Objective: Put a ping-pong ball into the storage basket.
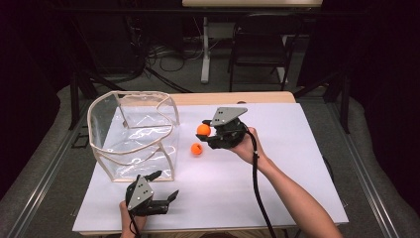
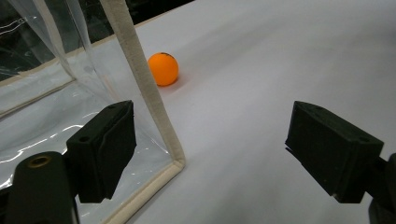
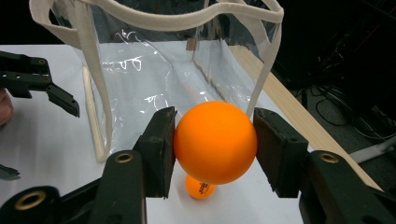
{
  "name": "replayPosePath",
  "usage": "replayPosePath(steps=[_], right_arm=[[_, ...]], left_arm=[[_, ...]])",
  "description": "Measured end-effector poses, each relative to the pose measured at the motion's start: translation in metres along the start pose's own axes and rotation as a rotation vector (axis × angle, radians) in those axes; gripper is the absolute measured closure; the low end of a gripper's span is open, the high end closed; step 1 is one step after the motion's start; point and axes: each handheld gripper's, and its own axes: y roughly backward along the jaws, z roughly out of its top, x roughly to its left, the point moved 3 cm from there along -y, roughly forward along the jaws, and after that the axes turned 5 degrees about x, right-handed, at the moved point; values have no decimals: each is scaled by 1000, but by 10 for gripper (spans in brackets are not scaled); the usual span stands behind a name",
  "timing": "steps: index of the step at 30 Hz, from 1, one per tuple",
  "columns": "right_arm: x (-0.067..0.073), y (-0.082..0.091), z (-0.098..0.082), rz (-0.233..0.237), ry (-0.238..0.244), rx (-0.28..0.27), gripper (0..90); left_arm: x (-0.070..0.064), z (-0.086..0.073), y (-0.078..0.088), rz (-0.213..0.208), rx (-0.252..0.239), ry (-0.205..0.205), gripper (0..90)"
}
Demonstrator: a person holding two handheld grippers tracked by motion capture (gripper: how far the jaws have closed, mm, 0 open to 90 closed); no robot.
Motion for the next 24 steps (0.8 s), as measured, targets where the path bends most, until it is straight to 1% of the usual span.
replayPosePath(steps=[17,24], right_arm=[[-5,0,13,-7,7,-5,507],[-5,0,20,-8,22,-6,507]], left_arm=[[-1,1,0,1,-5,3,158],[-1,1,0,1,-4,2,158]])
